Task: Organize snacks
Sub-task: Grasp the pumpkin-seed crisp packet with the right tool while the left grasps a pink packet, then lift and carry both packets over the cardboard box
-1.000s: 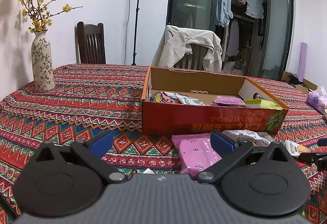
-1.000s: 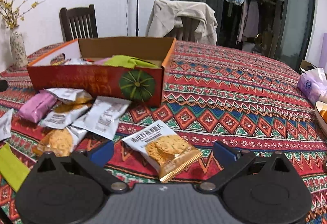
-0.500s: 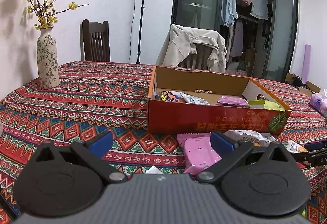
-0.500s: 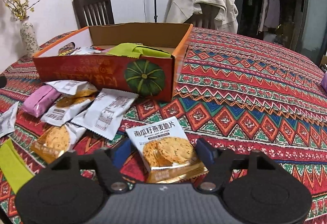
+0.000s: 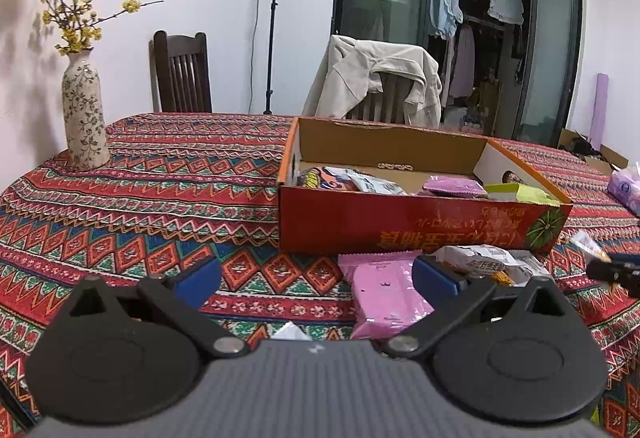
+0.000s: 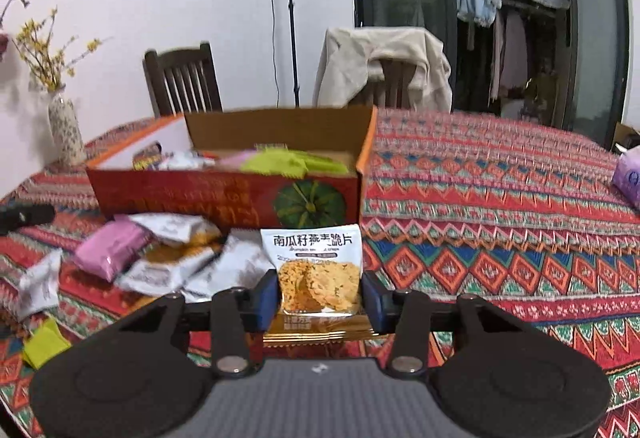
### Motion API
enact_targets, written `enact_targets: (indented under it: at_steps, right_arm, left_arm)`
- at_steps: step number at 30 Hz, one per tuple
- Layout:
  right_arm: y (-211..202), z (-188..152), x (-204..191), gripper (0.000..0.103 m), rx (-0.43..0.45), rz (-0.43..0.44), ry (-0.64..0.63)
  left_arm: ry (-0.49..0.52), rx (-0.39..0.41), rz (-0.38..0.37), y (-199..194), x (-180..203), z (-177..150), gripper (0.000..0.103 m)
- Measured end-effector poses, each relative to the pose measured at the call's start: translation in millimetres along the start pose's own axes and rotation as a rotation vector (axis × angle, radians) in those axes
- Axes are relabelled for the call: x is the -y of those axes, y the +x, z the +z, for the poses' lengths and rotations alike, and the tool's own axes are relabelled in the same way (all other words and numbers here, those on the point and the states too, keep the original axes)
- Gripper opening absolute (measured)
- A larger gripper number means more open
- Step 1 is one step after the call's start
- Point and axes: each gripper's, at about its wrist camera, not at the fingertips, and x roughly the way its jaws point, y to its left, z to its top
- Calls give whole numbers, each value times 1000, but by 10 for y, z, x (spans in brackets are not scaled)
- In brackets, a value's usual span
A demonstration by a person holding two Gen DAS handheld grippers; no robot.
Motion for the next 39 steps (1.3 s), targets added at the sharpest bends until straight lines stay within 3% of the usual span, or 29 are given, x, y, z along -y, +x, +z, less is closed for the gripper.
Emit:
enact_targets:
  at_steps: [9,19,33,39]
  right_arm:
    - [-66,56,-139,43,74,15,16]
    - [59,89,-206,44,133,38,56]
    - [218,20,-128,44,163,35,121]
    - [242,-3,-123,44,163,33,132]
  left_arm:
    - [38,-67,-15,245,276,86,103]
    - [14,-118,-7,553,540,123,103]
    - [-10,-229,19,863,501,5,103]
    - [2,-251,67,924,501,-35,103]
